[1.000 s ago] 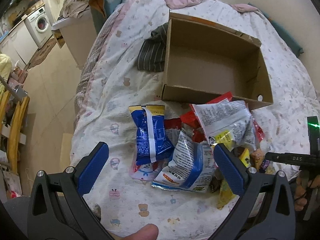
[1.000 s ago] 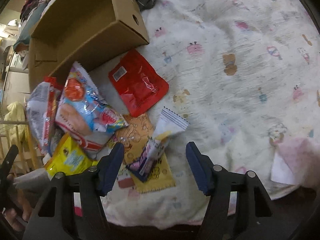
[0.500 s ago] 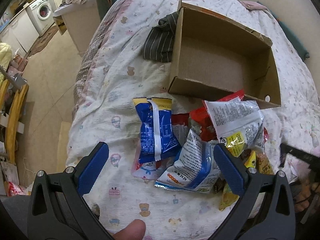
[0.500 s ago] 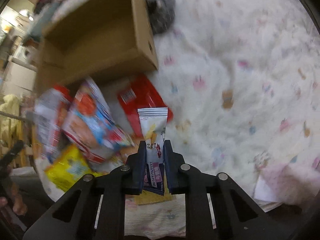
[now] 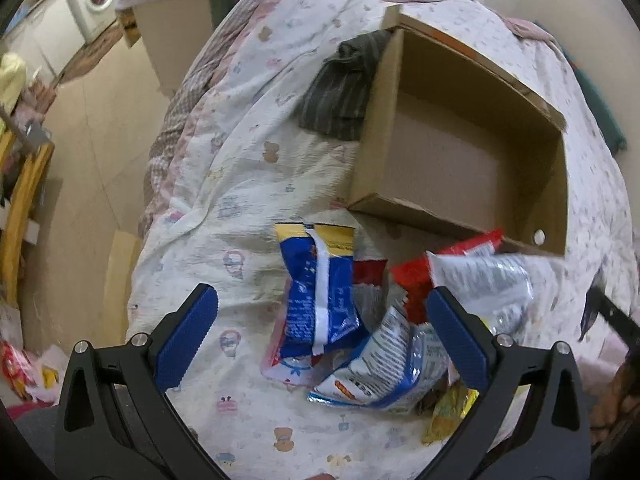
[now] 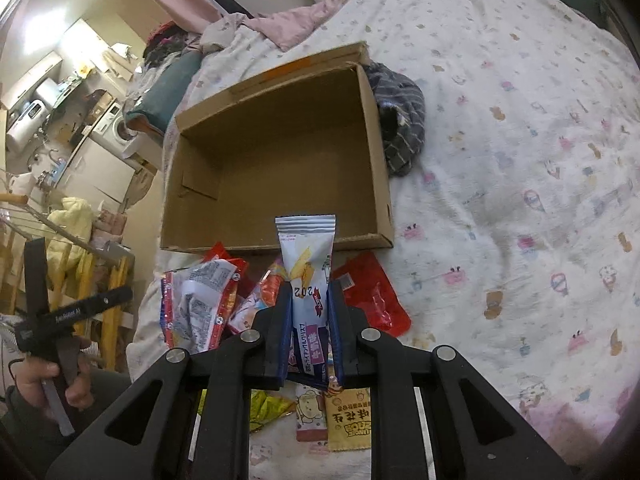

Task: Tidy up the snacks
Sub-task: 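Grasp the white snack bar with the right gripper while the left gripper approaches the blue chip bag, then grasp the blue chip bag with the left gripper and lower it into the box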

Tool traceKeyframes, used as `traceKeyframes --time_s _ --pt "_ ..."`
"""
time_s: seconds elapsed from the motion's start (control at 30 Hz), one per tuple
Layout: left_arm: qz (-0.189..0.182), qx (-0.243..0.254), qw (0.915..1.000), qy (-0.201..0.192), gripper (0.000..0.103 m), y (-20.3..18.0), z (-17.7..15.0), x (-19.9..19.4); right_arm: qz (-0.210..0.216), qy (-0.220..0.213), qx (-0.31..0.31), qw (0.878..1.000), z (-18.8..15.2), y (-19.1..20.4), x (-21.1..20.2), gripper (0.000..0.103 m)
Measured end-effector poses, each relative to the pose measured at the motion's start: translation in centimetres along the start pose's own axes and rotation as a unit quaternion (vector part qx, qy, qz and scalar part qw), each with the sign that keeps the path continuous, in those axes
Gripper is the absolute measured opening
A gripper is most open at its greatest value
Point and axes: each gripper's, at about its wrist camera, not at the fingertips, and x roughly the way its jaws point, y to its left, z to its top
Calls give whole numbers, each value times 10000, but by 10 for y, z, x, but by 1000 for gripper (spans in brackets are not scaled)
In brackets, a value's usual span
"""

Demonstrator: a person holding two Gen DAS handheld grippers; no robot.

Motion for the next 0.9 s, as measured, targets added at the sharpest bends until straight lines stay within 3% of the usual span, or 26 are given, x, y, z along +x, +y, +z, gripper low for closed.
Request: traceKeyframes --time_s 0.13,0.2,0.27,0.47,0.57,0.7,0.83,0.9 --pt "17 -212 9997 128 95 12 5 16 107 -164 -20 9998 7 2 0 17" --pt "76 -277 9990 347 81 16 6 33 132 -104 3 9999 8 3 5 18" --pt "14 -394 9974 606 76 18 3 53 117 -38 0 9999 10 4 12 17" --pt "-105 -275 9959 856 76 4 0 78 56 54 -84 9999 11 9 21 17" --pt "8 -163 9961 870 74 -3 -1 84 52 101 -52 9999 9 8 24 17" --pt "44 -160 9951 975 50 -4 -1 94 25 94 -67 9999 9 8 24 17" --pt "97 -93 9944 1045 44 -6 -5 102 21 76 -31 10000 9 7 23 17" --pt "19 54 9944 1053 33 -11 -5 101 18 53 -59 10000 8 8 22 17"
